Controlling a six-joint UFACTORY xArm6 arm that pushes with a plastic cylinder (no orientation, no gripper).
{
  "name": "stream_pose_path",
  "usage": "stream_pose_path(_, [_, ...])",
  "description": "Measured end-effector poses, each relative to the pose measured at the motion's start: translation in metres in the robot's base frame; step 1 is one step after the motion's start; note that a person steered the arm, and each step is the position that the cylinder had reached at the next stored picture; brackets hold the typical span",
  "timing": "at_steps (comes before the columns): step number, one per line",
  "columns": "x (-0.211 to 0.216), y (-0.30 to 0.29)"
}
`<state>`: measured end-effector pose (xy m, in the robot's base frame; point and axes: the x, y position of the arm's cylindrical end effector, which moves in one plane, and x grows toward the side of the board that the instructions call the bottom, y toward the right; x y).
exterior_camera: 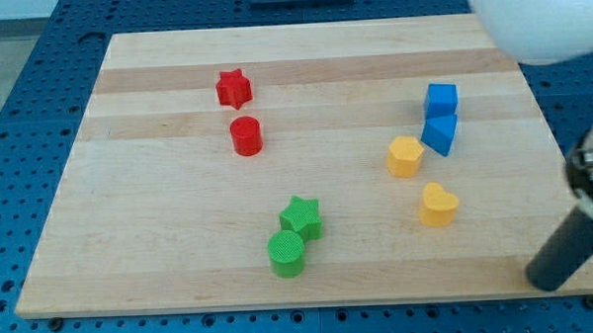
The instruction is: Slide the blue triangle to the top of the yellow hexagon
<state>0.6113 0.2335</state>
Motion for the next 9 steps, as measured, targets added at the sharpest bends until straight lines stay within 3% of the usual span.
stream_pose_path(2, [-0.148,0.014])
stream_pose_path(5, [-0.154,0.005])
stream_pose_path(9, [-0.171,-0.061])
